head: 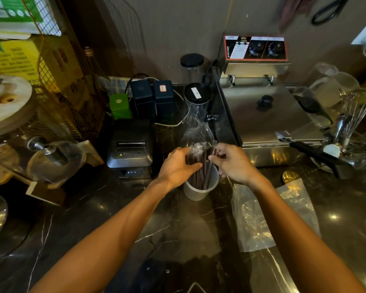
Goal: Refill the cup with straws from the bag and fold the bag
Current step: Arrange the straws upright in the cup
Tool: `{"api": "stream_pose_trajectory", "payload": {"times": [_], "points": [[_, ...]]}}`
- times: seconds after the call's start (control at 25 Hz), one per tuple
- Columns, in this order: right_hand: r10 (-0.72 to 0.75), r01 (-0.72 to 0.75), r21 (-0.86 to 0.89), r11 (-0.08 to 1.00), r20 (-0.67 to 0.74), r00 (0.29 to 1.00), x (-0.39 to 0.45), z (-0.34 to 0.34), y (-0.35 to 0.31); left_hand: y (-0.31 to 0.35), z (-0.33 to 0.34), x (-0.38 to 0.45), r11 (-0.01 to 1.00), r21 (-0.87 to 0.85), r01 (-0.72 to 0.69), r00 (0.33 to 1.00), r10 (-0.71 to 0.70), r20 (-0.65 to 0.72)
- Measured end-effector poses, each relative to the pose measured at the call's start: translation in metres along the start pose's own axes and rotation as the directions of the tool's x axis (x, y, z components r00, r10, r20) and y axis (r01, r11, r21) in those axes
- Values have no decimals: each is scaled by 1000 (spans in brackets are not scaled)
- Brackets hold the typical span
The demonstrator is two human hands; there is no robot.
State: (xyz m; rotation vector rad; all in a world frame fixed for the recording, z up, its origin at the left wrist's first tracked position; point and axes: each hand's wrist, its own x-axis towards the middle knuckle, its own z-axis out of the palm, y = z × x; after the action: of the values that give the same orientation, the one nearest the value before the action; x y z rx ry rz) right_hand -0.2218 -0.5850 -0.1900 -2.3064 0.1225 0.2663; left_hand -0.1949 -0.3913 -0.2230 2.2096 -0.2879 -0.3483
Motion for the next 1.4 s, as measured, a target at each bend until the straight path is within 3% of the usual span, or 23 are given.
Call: {"api": "stream_pose_trajectory", "payload": {"times": [0.48,0.72,0.88,1.0,1.2,1.4], "points": [[-55,70,97,993,-157,986,1,-31,-7,-8,-11,-5,991,-136,-5,999,-1,-47],[-29,30,12,999,-53,998,-3,-12,-8,0,-5,-4,993,-115,-36,998,29,-62],[-12,14,28,1000,-73,997,-5,-9,-7,2,-5,-5,993,-109,-46,997,39,-67],[12,-8,53,999,-73,997,-4,-12,-7,8,-8,-2,993,-69,-92,996,92,-11],[2,-1,25,1000,-21,1000,-5,-6,-6,21,-22,18,977,103,-187,963,162,216],[25,-26,44,999,11,1000,-5,-1,0,22,-24,21,977,79,-196,961,175,212]]}}
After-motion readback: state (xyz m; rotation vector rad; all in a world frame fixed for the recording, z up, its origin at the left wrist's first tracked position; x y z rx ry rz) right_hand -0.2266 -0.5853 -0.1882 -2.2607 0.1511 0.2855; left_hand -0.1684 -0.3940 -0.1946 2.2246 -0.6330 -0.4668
